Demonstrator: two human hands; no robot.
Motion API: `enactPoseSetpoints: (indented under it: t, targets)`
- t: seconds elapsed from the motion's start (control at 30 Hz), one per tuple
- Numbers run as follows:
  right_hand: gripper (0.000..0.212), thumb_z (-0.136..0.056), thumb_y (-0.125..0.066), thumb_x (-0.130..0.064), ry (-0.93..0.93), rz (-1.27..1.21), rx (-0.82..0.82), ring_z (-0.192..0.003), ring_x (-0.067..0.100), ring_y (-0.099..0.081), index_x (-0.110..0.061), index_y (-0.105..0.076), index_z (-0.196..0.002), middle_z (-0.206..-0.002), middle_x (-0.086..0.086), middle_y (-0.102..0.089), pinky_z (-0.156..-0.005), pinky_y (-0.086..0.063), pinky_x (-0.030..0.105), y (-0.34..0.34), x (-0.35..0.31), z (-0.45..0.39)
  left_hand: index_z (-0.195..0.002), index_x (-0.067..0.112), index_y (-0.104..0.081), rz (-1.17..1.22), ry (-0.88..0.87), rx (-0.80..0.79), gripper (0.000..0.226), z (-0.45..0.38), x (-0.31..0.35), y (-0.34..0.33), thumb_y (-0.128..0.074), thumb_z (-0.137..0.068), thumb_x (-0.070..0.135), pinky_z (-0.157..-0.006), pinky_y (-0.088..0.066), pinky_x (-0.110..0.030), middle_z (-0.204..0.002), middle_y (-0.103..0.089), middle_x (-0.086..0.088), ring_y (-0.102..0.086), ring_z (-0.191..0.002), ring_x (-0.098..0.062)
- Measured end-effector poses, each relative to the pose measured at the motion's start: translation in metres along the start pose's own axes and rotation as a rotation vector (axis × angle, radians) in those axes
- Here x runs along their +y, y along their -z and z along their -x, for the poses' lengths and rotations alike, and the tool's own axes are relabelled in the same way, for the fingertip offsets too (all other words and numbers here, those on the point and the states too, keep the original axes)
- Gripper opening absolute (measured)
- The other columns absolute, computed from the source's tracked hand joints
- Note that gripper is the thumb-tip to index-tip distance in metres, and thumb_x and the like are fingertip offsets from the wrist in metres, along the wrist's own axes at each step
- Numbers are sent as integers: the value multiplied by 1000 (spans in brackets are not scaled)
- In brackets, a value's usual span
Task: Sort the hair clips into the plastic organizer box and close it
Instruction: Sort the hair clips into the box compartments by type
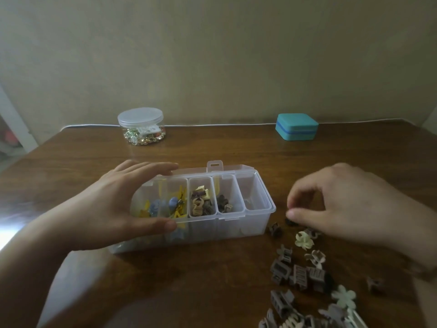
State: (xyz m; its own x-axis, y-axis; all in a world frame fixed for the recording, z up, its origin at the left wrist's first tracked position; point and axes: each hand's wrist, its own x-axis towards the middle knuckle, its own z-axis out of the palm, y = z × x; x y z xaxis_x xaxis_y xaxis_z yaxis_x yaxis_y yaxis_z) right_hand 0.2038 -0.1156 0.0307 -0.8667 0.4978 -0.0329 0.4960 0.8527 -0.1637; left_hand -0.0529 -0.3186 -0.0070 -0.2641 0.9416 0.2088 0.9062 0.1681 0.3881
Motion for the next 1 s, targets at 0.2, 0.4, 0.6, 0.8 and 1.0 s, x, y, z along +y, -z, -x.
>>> enactPoseSetpoints:
  t: [0.2, 0.4, 0.6, 0.8, 1.0]
  targets:
    - [30, -84, -65, -49, 37, 96, -113, -102, 1, -56, -47, -59, -114, -111, -20, -62, -87, -52, 31, -21, -10, -12, -136, 62, -32, 11, 32, 17, 92, -1, 0, -2, -54, -52, 94, -97, -35, -29, -128, -33, 51, -27, -127, 19]
    - [6, -78, -70, -45, 15, -222, 263, -68, -3, -58, -45, -67, -83, -85, -23, -68, -59, -46, 25, -7, 12, -14, -137, 60, -32, 6, 20, 14, 92, 0, 2, -1, -51, -54, 94, -96, -36, -29, -130, -38, 47, -27, -128, 16]
    - [14, -80, -69, -34, 208, -663, 529, -67, 12, -62, -32, -72, -94, -86, -14, -71, -55, -53, 29, -27, -24, -25, -139, 59, -31, -3, -5, -4, 91, -1, 3, -3, -53, -57, 93, -95, -38, -29, -133, -38, 44, -28, -130, 14]
    - [10, -80, -72, -33, 20, -604, 618, -67, 7, -60, -37, -71, -90, -84, -19, -69, -56, -48, 18, -14, 23, -28, -139, 57, -32, 1, -11, -1, 93, -1, 3, -4, -53, -56, 93, -92, -38, -27, -132, -42, 42, -29, -129, 15]
    - [18, -81, -74, -33, -191, -156, -224, -97, 1, -59, -43, -65, -93, -100, -19, -63, -82, -51, 27, -6, 76, -25, -139, 59, -31, -22, -16, -3, 92, -3, 2, -5, -53, -57, 93, -91, -37, -26, -132, -40, 44, -28, -131, 13]
